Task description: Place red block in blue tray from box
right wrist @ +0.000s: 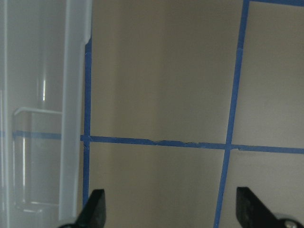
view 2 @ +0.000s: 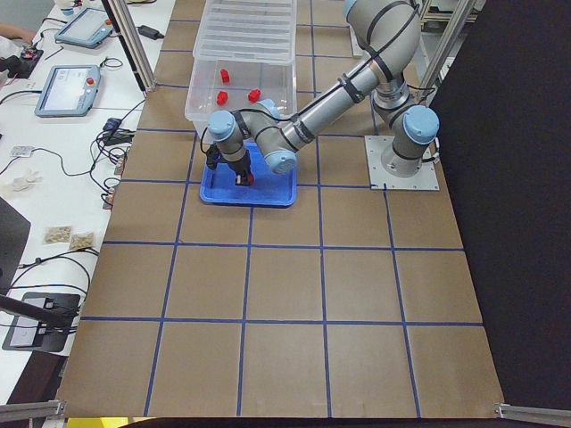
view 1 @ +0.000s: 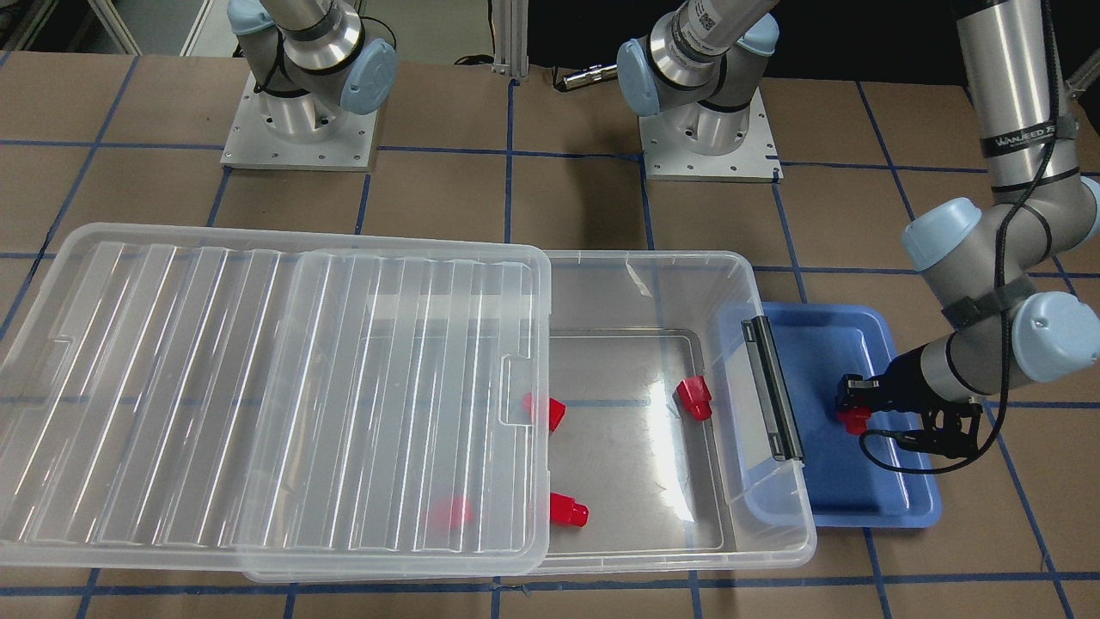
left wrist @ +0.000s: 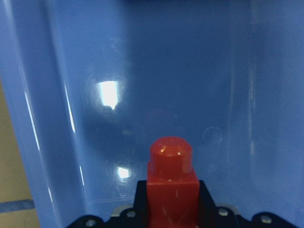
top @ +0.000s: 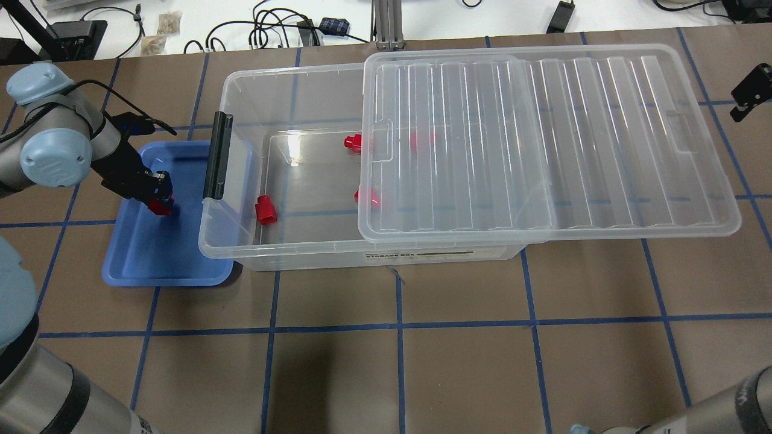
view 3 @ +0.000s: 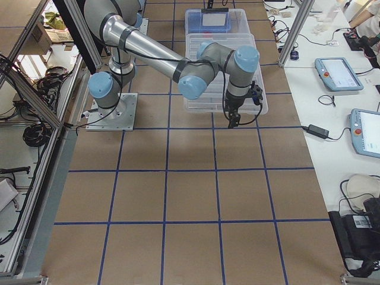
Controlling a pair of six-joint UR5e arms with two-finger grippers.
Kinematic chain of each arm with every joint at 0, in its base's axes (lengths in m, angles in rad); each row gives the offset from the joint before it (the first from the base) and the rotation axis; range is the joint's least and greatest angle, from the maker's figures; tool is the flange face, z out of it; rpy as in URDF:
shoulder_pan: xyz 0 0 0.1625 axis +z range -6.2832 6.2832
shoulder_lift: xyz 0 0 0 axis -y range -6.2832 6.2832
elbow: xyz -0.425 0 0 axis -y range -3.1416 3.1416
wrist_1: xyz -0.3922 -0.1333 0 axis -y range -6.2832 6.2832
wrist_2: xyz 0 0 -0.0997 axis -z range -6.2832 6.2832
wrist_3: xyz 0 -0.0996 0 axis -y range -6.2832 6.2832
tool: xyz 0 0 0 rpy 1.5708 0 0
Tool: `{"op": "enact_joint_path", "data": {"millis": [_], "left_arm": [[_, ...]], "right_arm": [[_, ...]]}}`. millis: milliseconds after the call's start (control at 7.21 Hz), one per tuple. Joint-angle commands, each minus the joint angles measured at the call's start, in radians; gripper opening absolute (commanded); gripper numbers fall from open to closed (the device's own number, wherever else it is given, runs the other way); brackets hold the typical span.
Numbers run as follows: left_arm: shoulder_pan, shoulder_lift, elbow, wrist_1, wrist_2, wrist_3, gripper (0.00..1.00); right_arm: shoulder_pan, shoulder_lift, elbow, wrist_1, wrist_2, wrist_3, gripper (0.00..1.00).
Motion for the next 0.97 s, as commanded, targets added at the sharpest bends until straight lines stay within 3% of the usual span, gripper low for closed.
{"op": "enact_joint_path", "data": {"millis": [0, 139, 416, 555, 832], "left_arm": [[-0.001, -0.006, 0.000, 0.001, -0.003, 0.005, 0.15], [-0.001, -0.007, 0.000, 0.001, -0.003, 0.003, 0.29], [-0.001, -0.006, 0.001, 0.001, -0.003, 0.002, 0.76], [-0.001, -0.004, 0.001, 0.001, -0.003, 0.002, 0.88], [-0.014, 0.032, 0.020, -0.012, -0.013, -0.003, 0.92]], "right_arm": [[-0.001, 0.036, 0.009, -0.002, 0.006, 0.010, 0.97], [0.005, 0.039, 0.023, -0.010, 0.007, 0.019, 0.97], [0.011, 0.039, 0.028, -0.019, 0.070, 0.036, 1.00], [0.014, 0.034, 0.039, -0.019, 0.087, 0.039, 1.00], [0.071, 0.027, 0.040, -0.021, 0.095, 0.062, 1.00]]}}
